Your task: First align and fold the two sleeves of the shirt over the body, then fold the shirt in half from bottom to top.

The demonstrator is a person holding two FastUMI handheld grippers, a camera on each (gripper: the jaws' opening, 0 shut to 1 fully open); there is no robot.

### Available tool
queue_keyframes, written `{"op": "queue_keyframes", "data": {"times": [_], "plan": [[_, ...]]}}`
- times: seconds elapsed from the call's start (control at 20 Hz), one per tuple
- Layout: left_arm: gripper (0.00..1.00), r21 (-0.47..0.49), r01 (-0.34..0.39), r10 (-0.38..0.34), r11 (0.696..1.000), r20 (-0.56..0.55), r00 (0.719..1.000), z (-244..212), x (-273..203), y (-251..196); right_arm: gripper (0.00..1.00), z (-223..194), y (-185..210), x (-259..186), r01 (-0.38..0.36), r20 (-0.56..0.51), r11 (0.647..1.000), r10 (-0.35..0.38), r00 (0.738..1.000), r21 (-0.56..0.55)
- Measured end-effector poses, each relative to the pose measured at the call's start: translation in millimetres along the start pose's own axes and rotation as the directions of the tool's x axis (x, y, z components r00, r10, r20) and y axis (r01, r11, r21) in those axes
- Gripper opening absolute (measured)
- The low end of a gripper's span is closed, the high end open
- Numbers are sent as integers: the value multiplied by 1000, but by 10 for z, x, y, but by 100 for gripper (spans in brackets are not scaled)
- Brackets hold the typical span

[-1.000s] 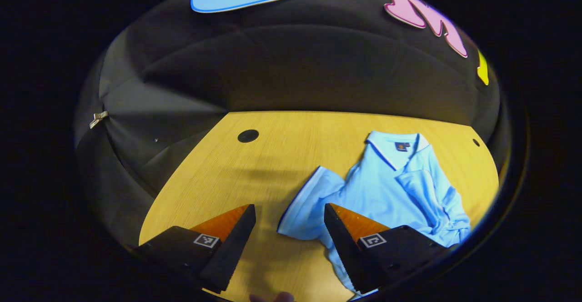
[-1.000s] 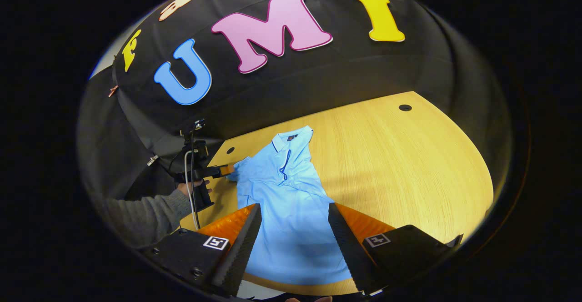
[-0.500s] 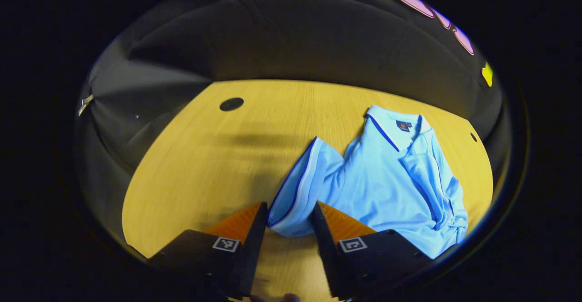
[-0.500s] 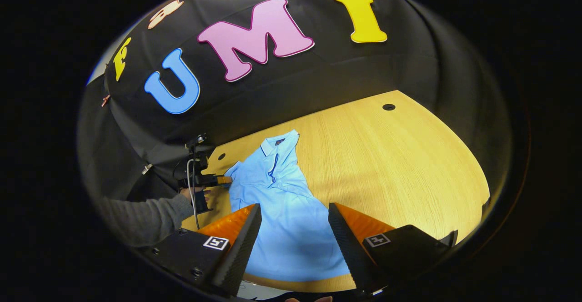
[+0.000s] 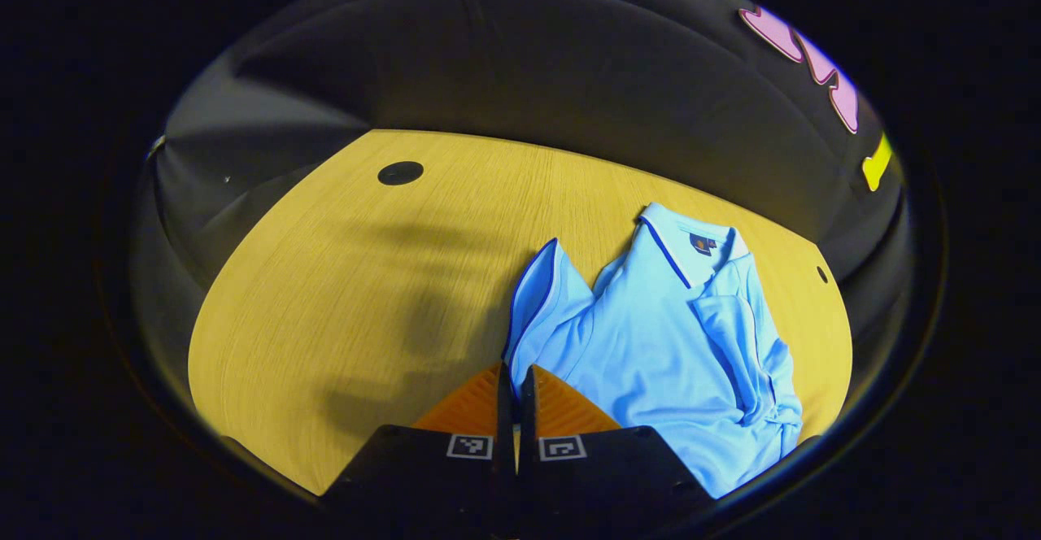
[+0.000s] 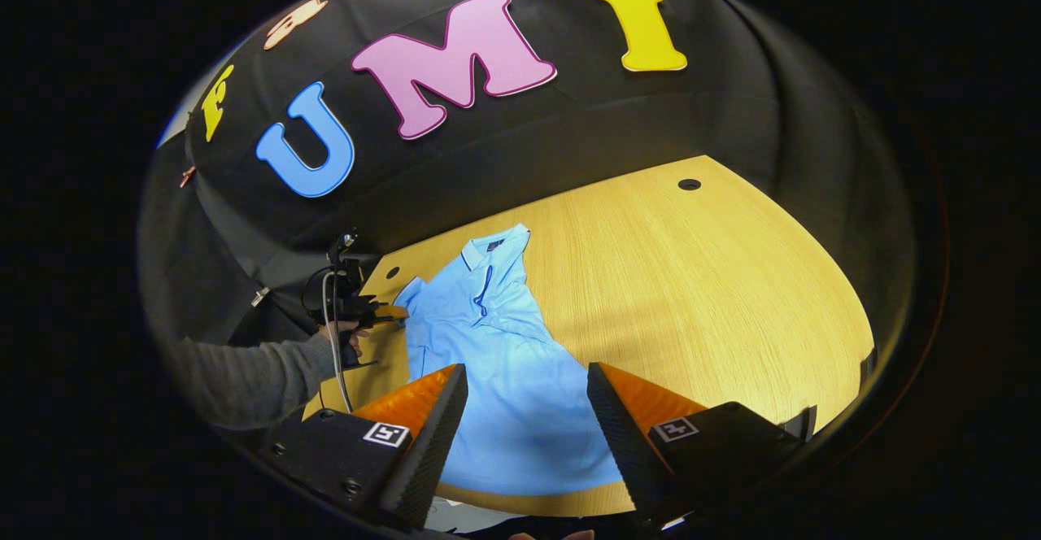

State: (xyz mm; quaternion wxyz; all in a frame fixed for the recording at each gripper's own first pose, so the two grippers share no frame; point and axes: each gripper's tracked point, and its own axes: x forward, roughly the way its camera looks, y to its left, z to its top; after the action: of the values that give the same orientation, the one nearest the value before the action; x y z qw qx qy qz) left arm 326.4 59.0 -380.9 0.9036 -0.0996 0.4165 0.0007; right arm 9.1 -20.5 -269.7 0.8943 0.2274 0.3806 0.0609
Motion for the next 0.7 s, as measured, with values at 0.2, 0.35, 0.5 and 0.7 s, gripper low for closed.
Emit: {"op": "queue_keyframes", "data": {"times": [0.2, 0.35, 0.5, 0.7], "plan": [[6, 32, -10, 7, 999, 94, 996, 219, -182, -88, 93, -8, -41, 12, -5, -2, 1000, 5, 1000, 8], [6, 59, 16, -25, 998, 154, 988, 350, -366, -317, 93, -22, -72, 24, -9, -3, 1000, 9, 1000, 18], [6, 89, 58, -74, 994, 197, 977, 419, -555, -636, 93, -8, -88, 29, -14, 1, 1000, 14, 1000, 24], [6, 140, 122, -151, 983, 220, 964, 384, -726, -1152, 93, -17, -125, 7, -14, 3, 1000, 14, 1000, 27]]}}
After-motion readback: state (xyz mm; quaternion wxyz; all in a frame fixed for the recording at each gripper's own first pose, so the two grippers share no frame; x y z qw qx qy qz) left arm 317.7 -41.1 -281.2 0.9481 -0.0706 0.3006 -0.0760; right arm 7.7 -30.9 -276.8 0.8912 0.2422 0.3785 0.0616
